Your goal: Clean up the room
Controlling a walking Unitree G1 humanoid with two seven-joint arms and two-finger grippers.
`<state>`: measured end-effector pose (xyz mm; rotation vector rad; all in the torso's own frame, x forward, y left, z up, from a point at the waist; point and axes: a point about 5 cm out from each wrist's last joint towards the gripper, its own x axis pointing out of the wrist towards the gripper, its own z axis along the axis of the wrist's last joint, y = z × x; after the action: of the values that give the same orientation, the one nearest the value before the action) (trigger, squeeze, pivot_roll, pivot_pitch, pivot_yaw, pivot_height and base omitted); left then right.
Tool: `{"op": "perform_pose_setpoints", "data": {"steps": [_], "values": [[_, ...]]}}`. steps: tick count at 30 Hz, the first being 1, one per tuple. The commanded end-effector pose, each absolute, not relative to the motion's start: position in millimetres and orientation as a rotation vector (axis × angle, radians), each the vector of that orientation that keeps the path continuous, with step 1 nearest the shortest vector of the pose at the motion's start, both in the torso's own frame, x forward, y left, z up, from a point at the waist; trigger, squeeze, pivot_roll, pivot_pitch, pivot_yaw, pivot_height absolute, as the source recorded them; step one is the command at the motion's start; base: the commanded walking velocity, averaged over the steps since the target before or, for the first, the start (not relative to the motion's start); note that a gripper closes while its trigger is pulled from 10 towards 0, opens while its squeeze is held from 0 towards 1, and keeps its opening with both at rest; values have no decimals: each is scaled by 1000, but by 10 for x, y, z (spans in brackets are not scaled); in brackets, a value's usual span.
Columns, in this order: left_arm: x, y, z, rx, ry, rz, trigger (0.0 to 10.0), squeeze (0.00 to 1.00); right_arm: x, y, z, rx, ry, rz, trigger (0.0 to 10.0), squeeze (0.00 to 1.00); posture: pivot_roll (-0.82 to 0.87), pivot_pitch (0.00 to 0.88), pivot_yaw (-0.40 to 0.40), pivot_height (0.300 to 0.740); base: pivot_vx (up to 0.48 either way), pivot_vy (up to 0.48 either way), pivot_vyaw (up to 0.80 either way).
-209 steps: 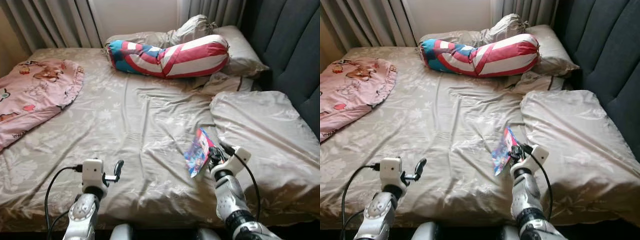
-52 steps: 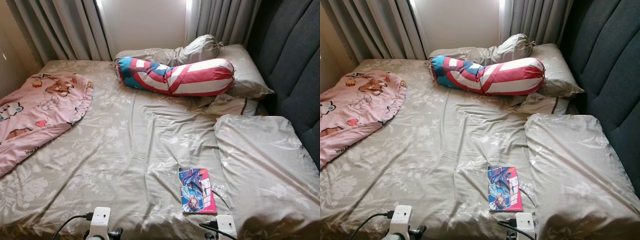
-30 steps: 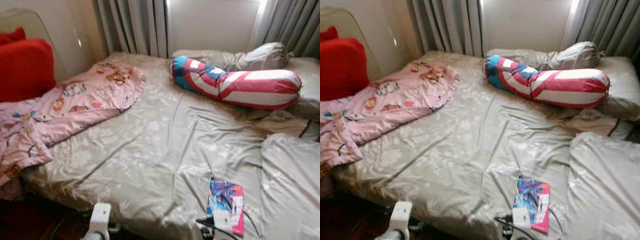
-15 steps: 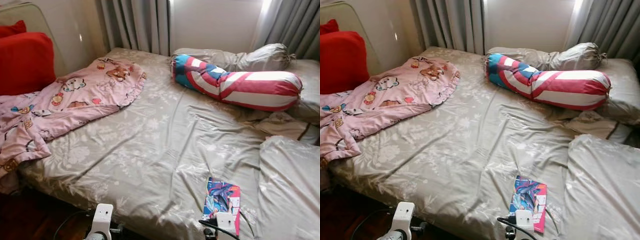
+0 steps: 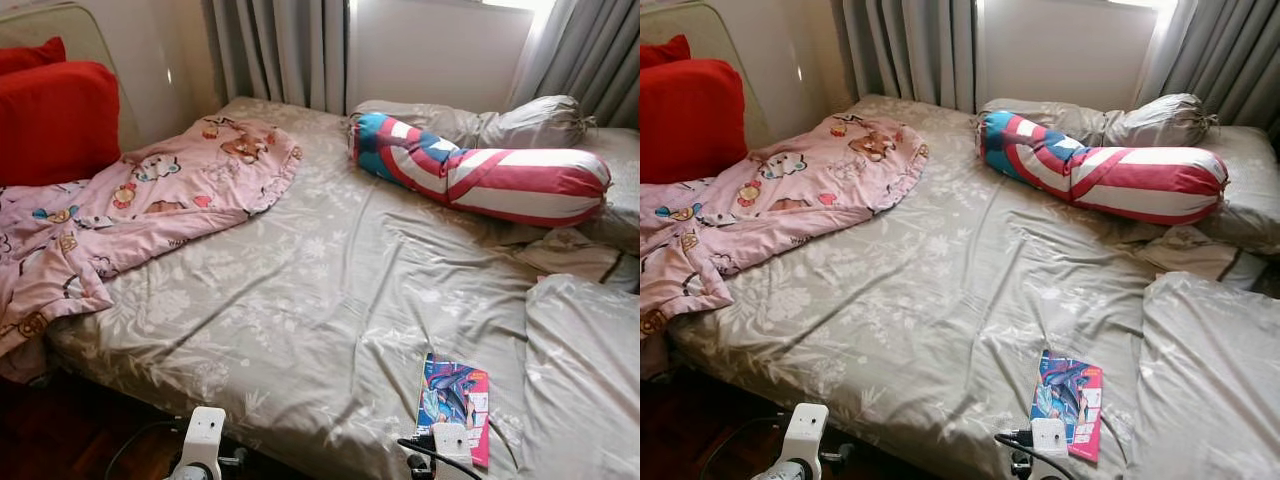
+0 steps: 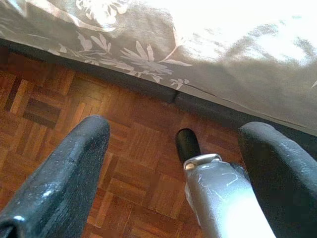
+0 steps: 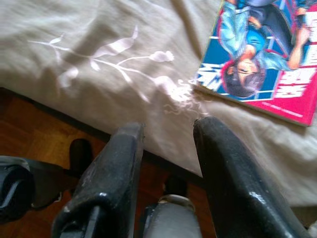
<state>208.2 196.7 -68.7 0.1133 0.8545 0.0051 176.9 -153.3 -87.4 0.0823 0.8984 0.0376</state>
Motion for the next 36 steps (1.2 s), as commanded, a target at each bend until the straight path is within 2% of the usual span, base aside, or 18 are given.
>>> {"op": "perform_pose_setpoints", "data": {"steps": [1, 20, 36], "values": [[2043, 1980, -712, 129, 883, -1, 10000, 0, 1773, -1524, -872, 81, 898, 39, 10000, 0, -31, 28, -6, 740, 0, 401, 0], [2041, 1981, -713, 134, 885, -5, 10000, 0, 1768, -1488, -877, 83, 904, 41, 10000, 0, -32, 28, -7, 740, 0, 0, 0], [2042, 1986, -712, 138, 886, -7, 10000, 0, 1748, -1499, -887, 84, 912, 39, 10000, 0, -32, 27, -4, 740, 0, 480, 0]]}}
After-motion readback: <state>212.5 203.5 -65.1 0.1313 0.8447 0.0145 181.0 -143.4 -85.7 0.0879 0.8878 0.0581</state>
